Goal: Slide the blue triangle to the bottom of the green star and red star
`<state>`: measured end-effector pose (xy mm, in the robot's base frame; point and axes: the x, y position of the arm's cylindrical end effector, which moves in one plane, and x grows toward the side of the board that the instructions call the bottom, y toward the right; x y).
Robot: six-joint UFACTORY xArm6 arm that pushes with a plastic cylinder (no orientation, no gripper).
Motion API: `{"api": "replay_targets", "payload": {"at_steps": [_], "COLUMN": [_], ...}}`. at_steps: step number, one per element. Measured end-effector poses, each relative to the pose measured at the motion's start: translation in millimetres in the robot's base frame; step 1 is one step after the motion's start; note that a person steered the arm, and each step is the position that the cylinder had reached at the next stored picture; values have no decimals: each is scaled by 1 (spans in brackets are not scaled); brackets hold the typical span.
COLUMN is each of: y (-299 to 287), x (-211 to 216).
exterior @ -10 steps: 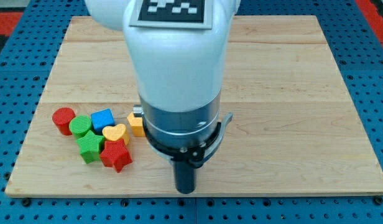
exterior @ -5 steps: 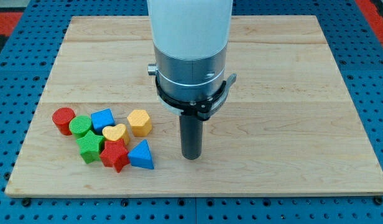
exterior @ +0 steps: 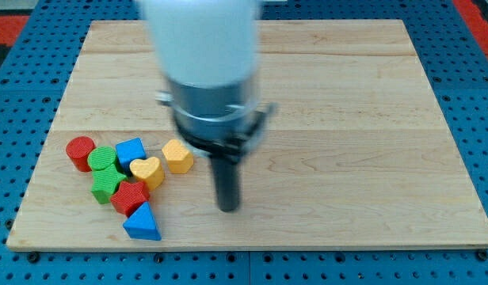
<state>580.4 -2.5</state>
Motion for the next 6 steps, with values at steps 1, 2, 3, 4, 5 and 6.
{"api": "replay_targets", "payload": {"at_steps": [1,2,3,4,5,6], "y": [-12,-18,-37,-65,-83,-114], "x": [38,39,38,38,38,37]}}
